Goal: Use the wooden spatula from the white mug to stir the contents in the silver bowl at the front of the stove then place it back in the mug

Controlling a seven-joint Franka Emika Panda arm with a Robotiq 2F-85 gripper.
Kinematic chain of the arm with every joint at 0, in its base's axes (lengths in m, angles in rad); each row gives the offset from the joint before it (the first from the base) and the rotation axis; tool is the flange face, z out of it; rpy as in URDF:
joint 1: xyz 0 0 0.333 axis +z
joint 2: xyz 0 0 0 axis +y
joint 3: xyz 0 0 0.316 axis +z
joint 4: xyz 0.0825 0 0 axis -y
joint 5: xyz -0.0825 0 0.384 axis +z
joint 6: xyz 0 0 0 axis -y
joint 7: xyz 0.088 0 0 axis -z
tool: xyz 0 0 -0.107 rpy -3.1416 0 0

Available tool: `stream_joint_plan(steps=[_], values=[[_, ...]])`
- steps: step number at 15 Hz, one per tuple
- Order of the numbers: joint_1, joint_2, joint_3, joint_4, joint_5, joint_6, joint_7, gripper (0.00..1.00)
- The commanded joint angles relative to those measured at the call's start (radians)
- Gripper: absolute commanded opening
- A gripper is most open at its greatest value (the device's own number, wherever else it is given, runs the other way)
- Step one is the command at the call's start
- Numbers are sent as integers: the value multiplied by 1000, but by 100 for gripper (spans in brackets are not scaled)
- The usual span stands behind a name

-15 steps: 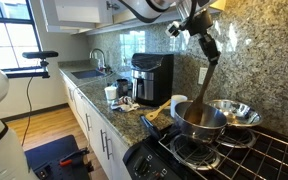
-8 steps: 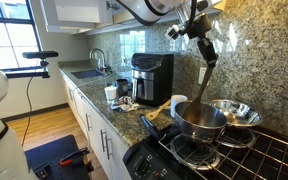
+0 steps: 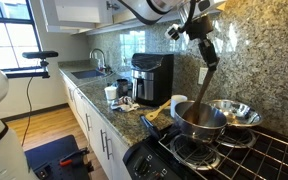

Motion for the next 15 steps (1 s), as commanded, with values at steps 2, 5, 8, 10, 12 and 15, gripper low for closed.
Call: stream_joint_plan(steps=[2,5,8,10,12,15], values=[[-7,-22,-12,7,-42,-78,22,6],[-12,-21,-21,9,-67,-75,34,6],[-14,-9,-22,14,-79,-44,35,6],[-11,-2,-19,16,-81,-17,39,6],[-7,0,-16,13,-70,14,34,6],[1,-2,-6,1,-73,96,46,6]])
